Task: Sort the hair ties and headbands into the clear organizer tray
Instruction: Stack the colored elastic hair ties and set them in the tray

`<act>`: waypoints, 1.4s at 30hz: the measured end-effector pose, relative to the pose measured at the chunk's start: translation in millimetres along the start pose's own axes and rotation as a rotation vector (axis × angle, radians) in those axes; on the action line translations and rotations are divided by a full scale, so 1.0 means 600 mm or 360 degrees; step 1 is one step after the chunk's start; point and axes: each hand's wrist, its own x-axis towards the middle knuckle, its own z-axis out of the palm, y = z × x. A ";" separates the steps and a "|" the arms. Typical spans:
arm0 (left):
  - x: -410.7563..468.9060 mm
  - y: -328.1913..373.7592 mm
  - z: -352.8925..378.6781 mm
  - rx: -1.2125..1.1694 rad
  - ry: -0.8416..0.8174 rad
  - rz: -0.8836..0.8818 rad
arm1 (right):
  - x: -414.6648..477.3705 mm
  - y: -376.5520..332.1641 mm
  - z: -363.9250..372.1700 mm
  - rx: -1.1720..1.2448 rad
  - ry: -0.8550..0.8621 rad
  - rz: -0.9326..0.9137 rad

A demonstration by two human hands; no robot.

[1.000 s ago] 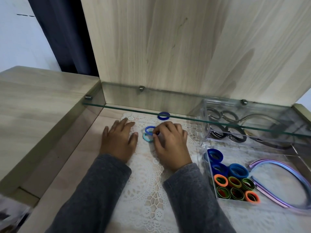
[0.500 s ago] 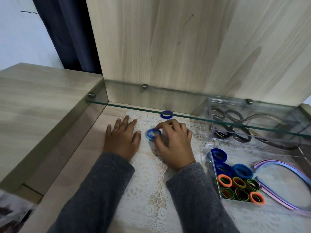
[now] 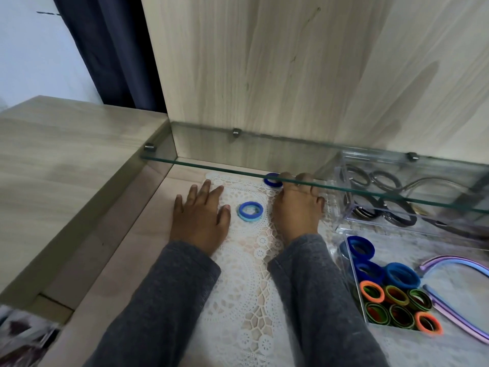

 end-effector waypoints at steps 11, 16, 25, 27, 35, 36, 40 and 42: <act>-0.004 0.000 -0.002 -0.0049 0.0054 0.0005 | -0.031 0.012 -0.010 0.0238 0.0114 -0.0100; -0.005 -0.001 0.000 -0.0089 0.0100 0.0008 | -0.066 0.014 -0.019 0.0454 0.0177 -0.0407; -0.009 -0.003 0.004 -0.0165 0.0144 0.0010 | -0.081 0.012 -0.023 0.0377 0.0082 -0.0677; -0.009 -0.003 0.006 -0.0164 0.0166 0.0015 | -0.081 0.012 -0.024 0.0353 0.0065 -0.0697; -0.009 -0.005 0.007 -0.0119 0.0187 0.0044 | -0.084 0.013 -0.027 0.0335 0.0022 -0.0708; -0.009 -0.004 0.007 -0.0120 0.0180 0.0044 | -0.084 0.013 -0.027 0.0334 0.0005 -0.0704; -0.009 -0.005 0.006 -0.0106 0.0155 0.0026 | -0.087 0.011 -0.029 0.0347 -0.0054 -0.0695; -0.008 -0.004 0.005 -0.0101 0.0148 0.0022 | -0.087 0.010 -0.028 0.0319 -0.0083 -0.0697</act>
